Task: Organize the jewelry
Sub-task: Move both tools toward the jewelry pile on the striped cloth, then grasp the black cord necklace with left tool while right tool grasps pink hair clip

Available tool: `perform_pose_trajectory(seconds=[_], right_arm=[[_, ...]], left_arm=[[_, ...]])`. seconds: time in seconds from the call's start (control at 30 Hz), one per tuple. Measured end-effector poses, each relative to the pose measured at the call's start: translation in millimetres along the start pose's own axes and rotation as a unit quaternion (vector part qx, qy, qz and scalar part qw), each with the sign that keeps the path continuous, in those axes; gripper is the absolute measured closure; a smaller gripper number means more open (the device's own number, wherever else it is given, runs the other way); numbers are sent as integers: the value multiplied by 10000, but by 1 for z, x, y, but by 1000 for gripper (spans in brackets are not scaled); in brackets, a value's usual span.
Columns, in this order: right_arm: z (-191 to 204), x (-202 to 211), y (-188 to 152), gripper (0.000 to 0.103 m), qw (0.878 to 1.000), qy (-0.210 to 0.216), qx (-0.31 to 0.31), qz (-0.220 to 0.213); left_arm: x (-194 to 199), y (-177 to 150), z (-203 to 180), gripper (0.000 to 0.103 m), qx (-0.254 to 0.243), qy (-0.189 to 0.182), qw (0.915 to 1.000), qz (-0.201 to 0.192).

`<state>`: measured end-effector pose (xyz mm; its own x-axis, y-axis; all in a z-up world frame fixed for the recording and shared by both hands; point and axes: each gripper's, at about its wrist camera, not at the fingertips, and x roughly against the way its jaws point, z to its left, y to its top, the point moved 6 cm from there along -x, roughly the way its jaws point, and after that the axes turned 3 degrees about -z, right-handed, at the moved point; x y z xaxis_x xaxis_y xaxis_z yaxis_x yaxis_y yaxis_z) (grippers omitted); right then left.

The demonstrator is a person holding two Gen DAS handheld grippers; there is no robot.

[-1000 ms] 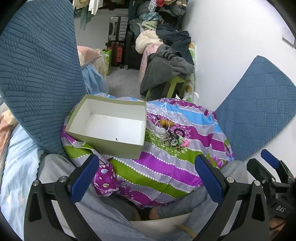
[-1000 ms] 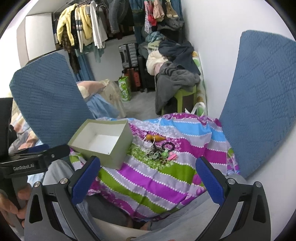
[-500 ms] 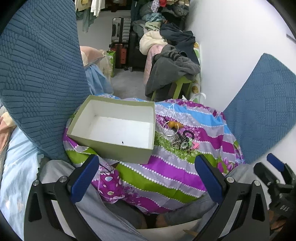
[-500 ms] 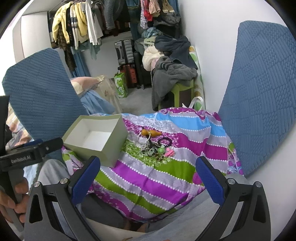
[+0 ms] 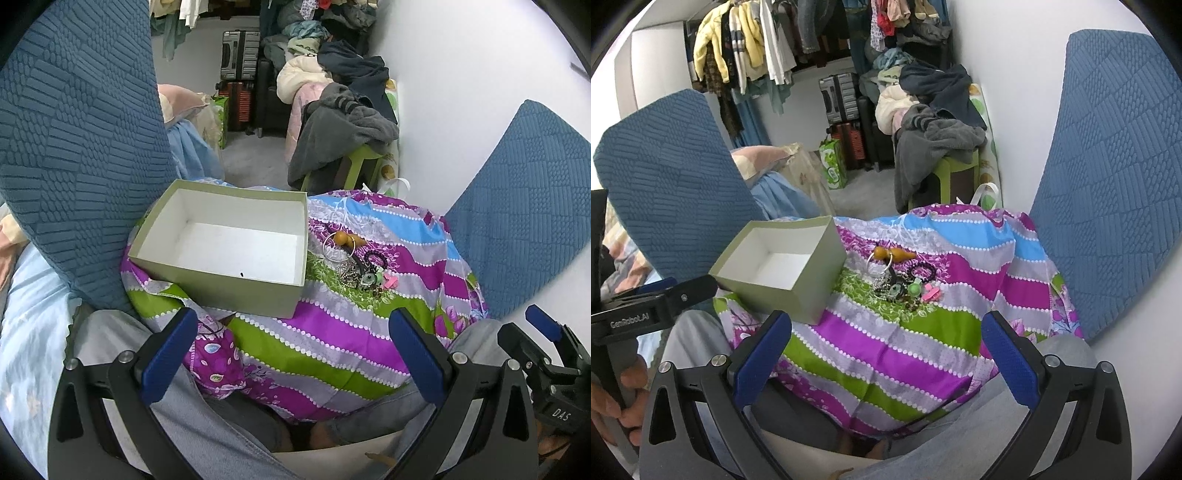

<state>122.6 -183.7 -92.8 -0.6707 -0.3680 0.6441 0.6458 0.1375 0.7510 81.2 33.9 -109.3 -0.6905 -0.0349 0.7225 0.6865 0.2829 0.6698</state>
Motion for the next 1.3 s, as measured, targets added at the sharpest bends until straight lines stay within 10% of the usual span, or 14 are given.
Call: perform_pose_trajectory(seconds=[1.1,1.3], right_arm=[[-70,-112,0,24,9982,-239,-205,501],[-90,-154,-5,33,9965,-208,-219,779]], left_arm=[[-123,18,-64,1,-301,-531,9951,772],[-158,13,-85,26,-339,-890,9892,1112]])
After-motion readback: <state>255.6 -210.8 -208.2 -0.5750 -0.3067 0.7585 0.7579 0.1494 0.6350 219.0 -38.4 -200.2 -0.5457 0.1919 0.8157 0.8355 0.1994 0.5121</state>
